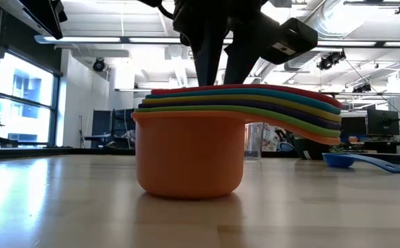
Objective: Nest measuring cups in basket
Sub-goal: Stack the pink measuring cup on the light blue measuring cup
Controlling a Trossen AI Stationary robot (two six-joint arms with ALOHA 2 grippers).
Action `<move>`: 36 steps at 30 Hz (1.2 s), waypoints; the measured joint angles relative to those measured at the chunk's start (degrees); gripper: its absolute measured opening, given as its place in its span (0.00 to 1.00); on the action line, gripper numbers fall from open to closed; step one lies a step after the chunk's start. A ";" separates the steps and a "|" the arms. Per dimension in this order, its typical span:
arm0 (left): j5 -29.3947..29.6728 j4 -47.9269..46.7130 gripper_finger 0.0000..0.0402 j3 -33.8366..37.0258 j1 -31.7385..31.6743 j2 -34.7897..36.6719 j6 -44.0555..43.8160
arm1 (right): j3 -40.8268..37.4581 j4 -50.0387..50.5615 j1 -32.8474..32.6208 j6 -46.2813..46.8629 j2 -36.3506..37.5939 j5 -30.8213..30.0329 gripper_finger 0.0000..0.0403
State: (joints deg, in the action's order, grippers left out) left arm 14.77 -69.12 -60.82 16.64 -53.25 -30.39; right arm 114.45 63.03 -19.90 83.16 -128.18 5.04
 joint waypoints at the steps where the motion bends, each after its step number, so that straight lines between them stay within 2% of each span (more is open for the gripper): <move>1: 0.00 0.01 0.19 0.00 -0.01 0.01 0.00 | 0.00 0.20 -0.01 -0.25 0.00 0.00 0.21; 9: 0.00 0.00 0.19 0.00 0.00 0.01 -0.01 | 0.00 4.66 -0.02 -1.54 1.10 -1.81 0.22; 14: 0.00 0.00 0.19 0.00 0.00 0.02 -0.02 | 0.02 10.16 -0.37 -0.67 1.90 0.09 0.22; 36: -0.02 -0.03 0.19 0.00 0.00 0.01 0.06 | 0.00 6.12 -5.27 3.42 -1.58 2.69 0.22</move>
State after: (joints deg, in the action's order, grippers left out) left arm 14.75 -69.15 -60.82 16.64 -53.25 -30.33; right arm 114.45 69.15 -25.17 86.59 -129.76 7.73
